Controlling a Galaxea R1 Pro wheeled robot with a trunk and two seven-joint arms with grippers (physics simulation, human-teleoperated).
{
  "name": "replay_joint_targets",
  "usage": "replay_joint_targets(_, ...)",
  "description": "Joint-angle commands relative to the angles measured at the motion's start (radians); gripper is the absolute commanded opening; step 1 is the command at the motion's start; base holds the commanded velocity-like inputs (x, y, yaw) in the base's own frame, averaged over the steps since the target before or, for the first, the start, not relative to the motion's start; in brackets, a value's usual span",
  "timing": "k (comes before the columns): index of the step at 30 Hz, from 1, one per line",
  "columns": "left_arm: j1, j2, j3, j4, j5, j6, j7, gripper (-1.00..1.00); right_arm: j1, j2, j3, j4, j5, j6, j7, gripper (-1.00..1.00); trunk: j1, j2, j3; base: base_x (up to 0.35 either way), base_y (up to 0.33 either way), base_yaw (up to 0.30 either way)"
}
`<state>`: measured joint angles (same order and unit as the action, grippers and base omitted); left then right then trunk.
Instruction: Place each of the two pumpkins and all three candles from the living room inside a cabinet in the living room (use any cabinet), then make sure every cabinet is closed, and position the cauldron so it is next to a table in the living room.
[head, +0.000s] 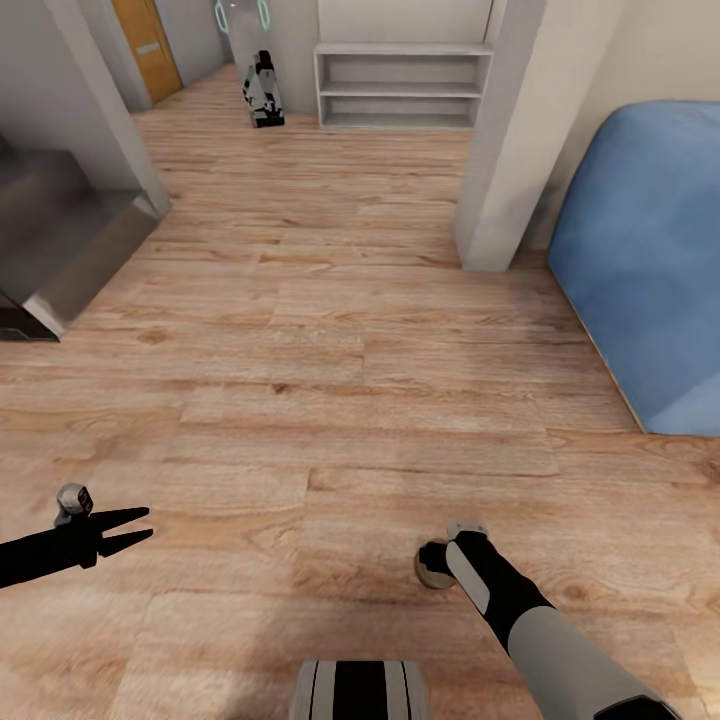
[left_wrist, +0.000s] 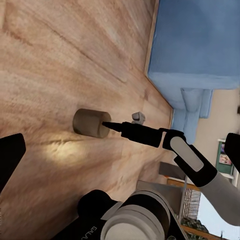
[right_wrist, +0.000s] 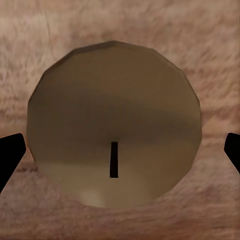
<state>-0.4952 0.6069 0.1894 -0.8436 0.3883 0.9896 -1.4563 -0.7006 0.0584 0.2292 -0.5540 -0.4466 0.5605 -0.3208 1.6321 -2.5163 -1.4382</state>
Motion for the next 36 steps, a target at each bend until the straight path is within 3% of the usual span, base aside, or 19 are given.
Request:
replay_joint_targets(1, 0.0, 0.0, 0.0, 0.0, 0.001, 0.011, -0.002, 1.0, 0.0, -0.001, 0.006, -0.001, -0.011, 0.003, -0.009, 1.0, 0.0, 0.0, -0.001, 0.0, 0.0, 0.0)
replay_joint_targets(28, 0.0, -0.001, -0.001, 0.0, 0.001, 0.011, -0.002, 1.0, 0.0, 0.0, 0.006, -0.001, -0.013, -0.031, -0.007, 1.0, 0.001, -0.001, -0.012, 0.0, 0.0, 0.0)
replay_joint_targets(32, 0.0, -0.002, -0.001, 0.0, 0.001, 0.011, -0.002, 1.0, 0.0, 0.0, 0.04, -0.001, -0.014, -0.031, -0.007, 1.0, 0.003, -0.002, -0.028, 0.0, 0.0, 0.0)
replay_joint_targets(36, 0.0, -0.002, -0.001, 0.0, 0.001, 0.011, -0.002, 1.0, 0.0, 0.0, 0.064, -0.001, -0.014, -0.031, -0.007, 1.0, 0.003, -0.002, -0.028, 0.0, 0.0, 0.0)
